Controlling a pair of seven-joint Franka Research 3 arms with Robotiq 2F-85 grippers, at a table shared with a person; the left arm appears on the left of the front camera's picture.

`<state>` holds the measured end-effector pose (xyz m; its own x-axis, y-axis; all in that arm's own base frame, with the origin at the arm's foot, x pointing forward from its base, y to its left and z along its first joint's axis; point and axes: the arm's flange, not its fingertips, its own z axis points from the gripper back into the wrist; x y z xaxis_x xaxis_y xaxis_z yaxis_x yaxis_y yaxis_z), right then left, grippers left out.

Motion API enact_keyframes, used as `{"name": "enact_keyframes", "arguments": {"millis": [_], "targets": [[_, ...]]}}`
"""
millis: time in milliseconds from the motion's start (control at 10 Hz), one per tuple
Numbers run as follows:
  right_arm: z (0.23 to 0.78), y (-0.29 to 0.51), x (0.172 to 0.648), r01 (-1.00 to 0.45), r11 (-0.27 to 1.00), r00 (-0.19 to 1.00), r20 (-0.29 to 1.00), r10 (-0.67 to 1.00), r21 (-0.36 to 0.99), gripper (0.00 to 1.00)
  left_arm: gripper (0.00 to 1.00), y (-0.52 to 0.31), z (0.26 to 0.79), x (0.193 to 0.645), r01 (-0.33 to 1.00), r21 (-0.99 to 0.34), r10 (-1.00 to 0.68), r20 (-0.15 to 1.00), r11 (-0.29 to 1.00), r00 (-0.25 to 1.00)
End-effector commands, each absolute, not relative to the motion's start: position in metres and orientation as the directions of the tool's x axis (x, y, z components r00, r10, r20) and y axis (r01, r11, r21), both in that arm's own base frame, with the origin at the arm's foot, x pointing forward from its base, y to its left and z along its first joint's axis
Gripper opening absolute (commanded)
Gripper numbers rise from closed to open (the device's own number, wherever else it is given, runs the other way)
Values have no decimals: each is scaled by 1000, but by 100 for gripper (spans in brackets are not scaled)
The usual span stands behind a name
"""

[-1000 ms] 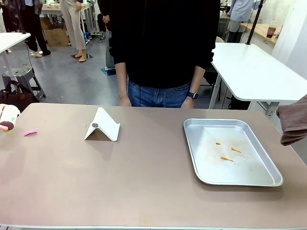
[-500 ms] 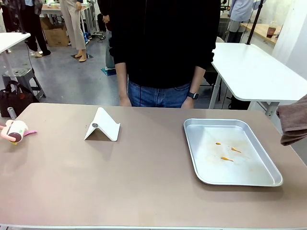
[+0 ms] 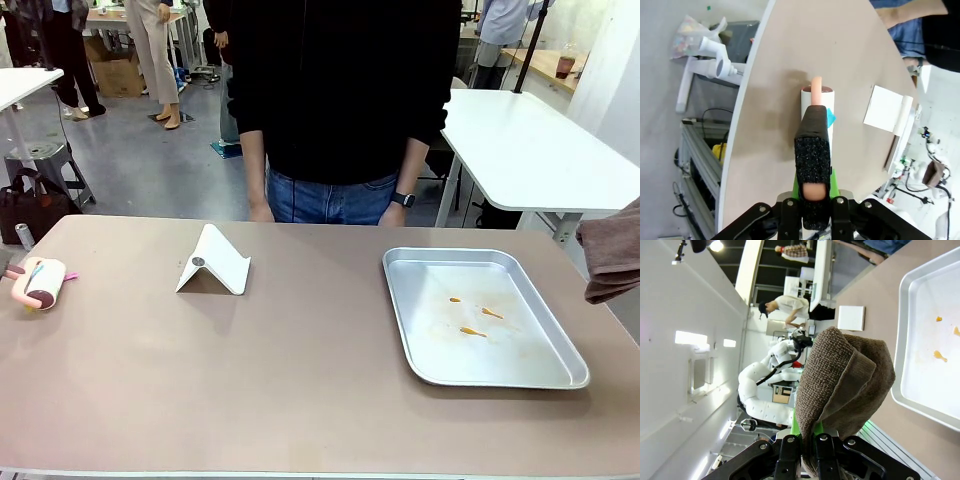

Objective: Clean the surface of the table.
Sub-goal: If a person points to the right, clean the right side of the table with your right hand, and if they point to the left, clean the left side with your left hand.

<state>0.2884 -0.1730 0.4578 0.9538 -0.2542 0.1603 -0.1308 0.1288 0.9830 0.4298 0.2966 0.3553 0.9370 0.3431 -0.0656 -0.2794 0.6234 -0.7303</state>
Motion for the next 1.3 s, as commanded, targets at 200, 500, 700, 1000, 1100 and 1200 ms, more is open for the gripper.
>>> {"name": "enact_keyframes", "arguments": {"millis": [200,500,700,1000,1100,1200], "targets": [[460,-173,287,-138,121,954,165,-251,983,3,21,250,343,428,-282,-688,305,-92,669,948],[460,-173,287,-138,121,954,165,-251,983,3,21,214,341,438,-224,-690,223,-92,688,970],[460,-173,287,-138,121,954,165,-251,983,3,21,204,341,444,-203,-695,204,-83,689,976],[460,-173,287,-138,121,954,165,-251,983,3,21,195,350,450,-144,-744,185,-28,653,982],[460,-173,287,-138,121,954,165,-251,983,3,21,187,353,454,-138,-748,165,-39,649,986],[460,-173,287,-138,121,954,165,-251,983,3,21,178,353,460,-137,-733,140,-57,667,988]]}}
